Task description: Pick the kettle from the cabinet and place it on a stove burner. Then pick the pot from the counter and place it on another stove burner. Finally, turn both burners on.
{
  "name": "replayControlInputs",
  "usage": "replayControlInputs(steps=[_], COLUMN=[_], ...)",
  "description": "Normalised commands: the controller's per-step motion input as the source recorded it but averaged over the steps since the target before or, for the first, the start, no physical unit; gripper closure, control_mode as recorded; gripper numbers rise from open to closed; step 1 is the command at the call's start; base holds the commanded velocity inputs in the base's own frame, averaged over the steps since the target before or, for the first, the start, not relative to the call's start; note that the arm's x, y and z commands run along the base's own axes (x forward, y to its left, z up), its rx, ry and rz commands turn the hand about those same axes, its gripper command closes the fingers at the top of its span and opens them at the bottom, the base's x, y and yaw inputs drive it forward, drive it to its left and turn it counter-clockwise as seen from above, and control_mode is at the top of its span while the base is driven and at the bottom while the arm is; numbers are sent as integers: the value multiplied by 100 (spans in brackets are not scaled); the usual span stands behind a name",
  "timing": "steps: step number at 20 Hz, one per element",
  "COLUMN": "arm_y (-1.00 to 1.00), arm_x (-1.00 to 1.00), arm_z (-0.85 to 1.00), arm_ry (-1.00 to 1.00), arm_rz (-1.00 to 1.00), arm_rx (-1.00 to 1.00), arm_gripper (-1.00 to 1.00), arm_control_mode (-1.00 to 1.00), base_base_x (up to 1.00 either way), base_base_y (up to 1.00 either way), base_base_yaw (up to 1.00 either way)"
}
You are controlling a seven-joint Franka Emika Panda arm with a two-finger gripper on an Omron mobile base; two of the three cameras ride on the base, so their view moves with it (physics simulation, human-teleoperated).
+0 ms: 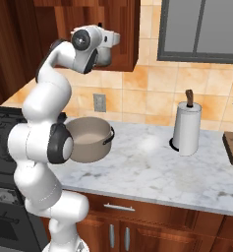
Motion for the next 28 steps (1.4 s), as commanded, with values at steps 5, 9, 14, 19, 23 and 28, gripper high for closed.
replayControlInputs(steps=[5,9,14,19,23,28], arm_y=[0,0,0,-2,-5,-5], arm_x=[-34,-38,-41,-41,-41,-37], arm_z=[7,8,7,6,2,1], arm_ry=[0,0,0,0,0,0], arm_rz=[0,0,0,0,0,0], arm_rx=[6,6,5,4,3,1], arm_gripper=[100,100,100,100,100,100], arm_control_mode=[-100,-100,-100,-100,-100,-100], base_base_x=[0,0,0,0,0,0], base_base_y=[0,0,0,0,0,0], base_base_yaw=[0,0,0,0,0,0])
